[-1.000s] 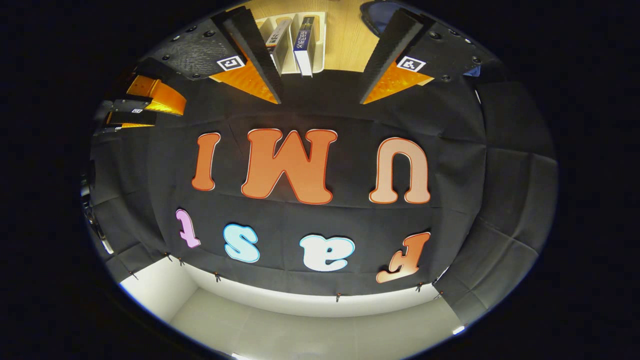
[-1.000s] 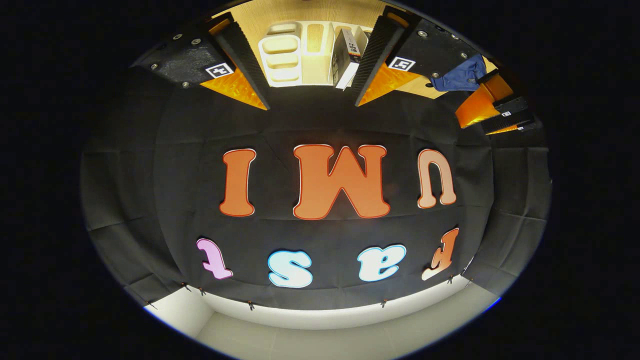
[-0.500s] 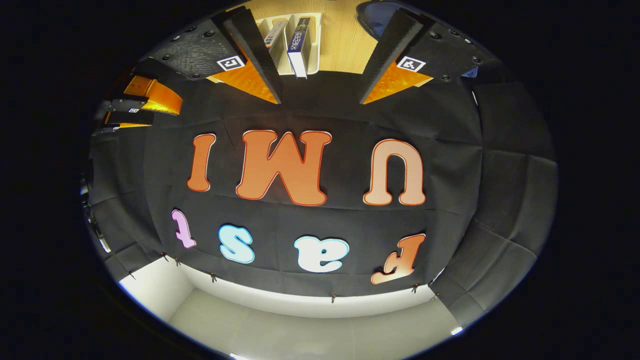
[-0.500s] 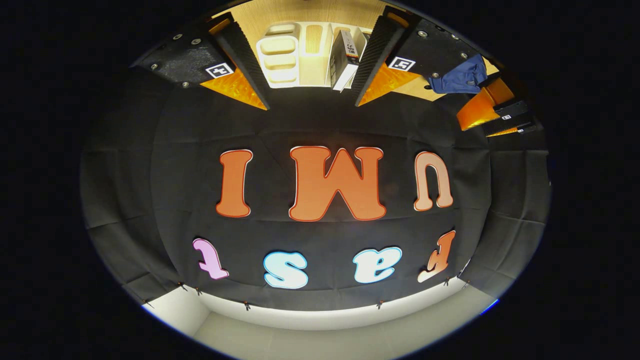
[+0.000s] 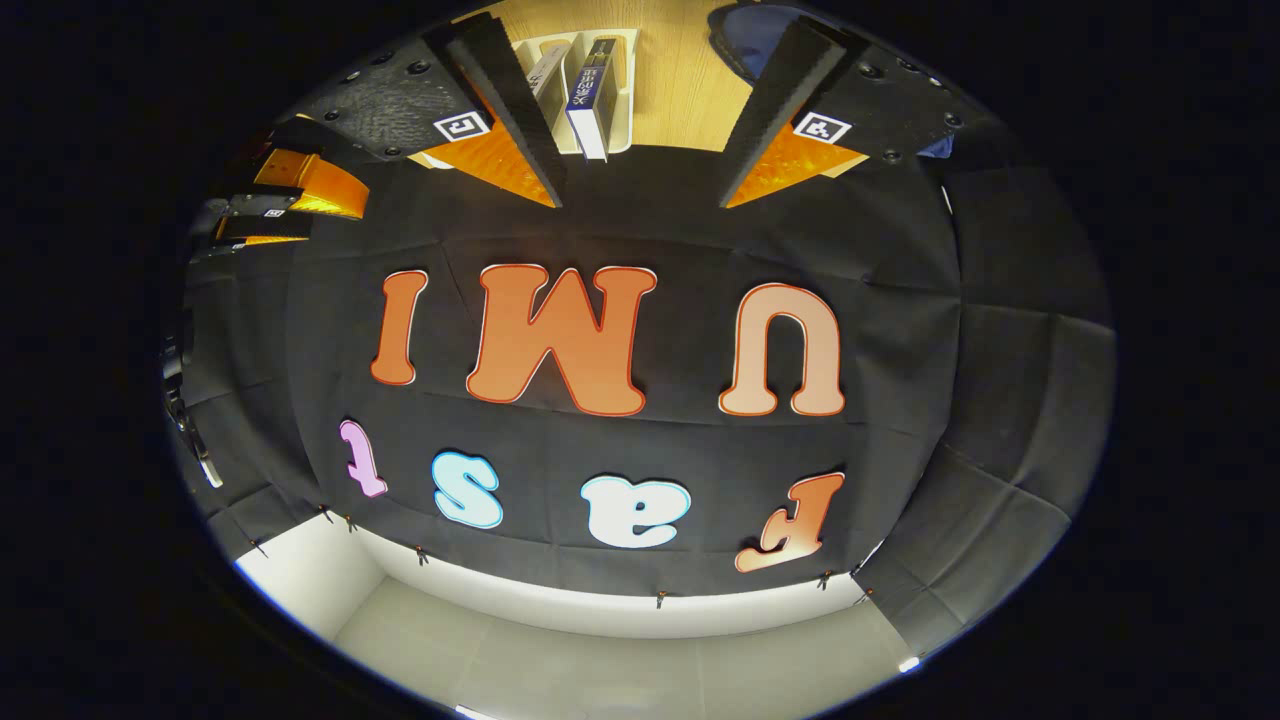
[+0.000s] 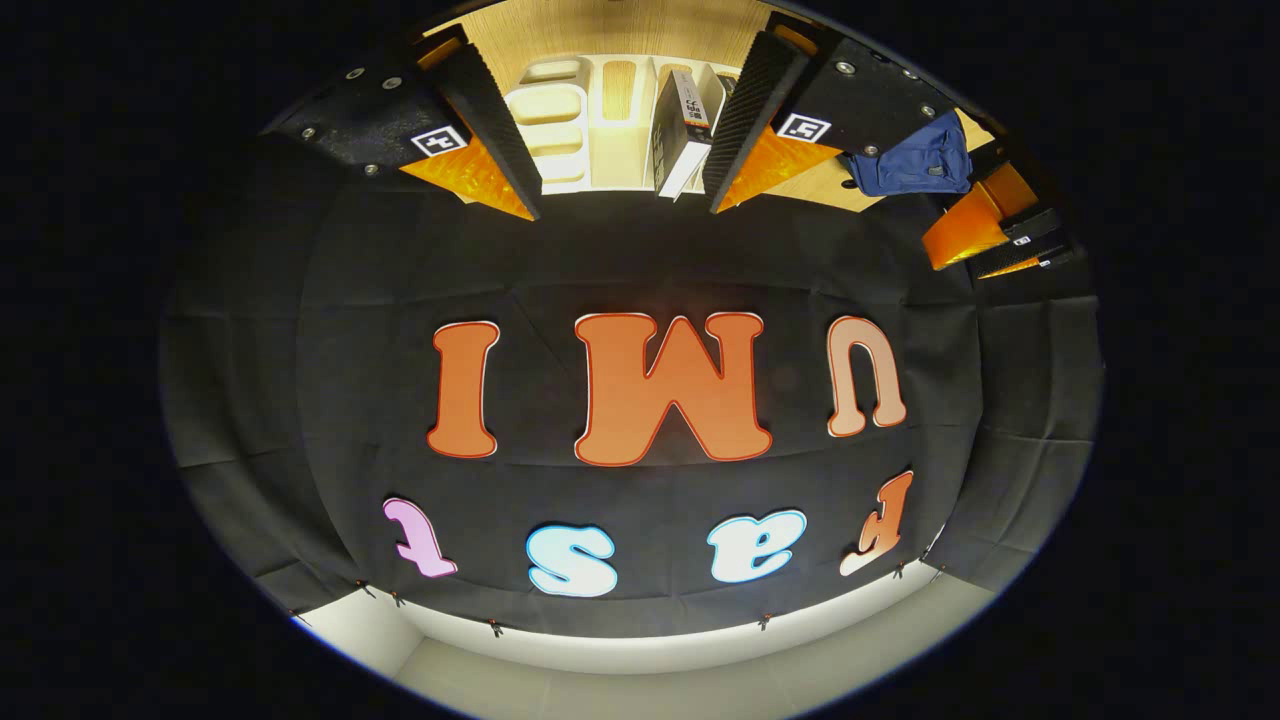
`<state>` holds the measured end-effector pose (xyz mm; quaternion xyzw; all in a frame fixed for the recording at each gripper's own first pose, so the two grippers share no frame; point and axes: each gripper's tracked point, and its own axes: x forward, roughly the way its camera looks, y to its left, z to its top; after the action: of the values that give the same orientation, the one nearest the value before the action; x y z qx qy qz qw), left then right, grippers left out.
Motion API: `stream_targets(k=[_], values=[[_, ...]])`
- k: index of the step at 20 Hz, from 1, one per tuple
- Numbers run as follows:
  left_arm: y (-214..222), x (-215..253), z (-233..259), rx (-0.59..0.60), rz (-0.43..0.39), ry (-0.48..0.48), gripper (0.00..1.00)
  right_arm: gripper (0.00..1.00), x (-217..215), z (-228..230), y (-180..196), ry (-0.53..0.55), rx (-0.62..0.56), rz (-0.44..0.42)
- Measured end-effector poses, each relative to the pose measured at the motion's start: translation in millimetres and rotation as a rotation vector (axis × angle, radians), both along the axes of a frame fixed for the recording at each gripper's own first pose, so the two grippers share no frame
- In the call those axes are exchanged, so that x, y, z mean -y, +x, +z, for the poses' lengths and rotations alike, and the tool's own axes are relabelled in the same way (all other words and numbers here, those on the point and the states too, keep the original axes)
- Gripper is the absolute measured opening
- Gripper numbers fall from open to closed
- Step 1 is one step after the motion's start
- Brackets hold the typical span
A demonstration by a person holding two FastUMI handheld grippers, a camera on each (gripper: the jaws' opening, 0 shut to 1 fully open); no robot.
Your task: Open the schoolbag, grab two books from the bookshelf and put them into the schoolbag.
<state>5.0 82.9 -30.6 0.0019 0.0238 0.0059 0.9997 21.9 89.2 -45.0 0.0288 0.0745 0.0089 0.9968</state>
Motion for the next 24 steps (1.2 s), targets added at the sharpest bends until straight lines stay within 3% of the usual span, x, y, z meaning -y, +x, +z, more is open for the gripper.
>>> stream_targets(k=[5, 11, 15, 21, 24], values=[[0, -8, -19, -0.048, -0.027, 0.019, 0.92, 0.96, -6, -7, 0, -0.016, -0.014, 0.017], [-2, -42, -81, -0.21, -0.032, 0.13, 0.93, 0.96, -11, -23, 2, -0.016, -0.056, 0.031], [-14, -76, -141, -0.373, -0.039, 0.26, 0.95, 0.96, -8, -34, 7, -0.02, -0.083, 0.022], [-41, -114, -238, -0.62, -0.096, 0.574, 0.96, 0.96, 0, -52, 7, -0.034, -0.125, -0.003], [-63, -124, -279, -0.756, -0.132, 0.671, 0.95, 0.96, 5, -63, 6, -0.043, -0.148, -0.025]])
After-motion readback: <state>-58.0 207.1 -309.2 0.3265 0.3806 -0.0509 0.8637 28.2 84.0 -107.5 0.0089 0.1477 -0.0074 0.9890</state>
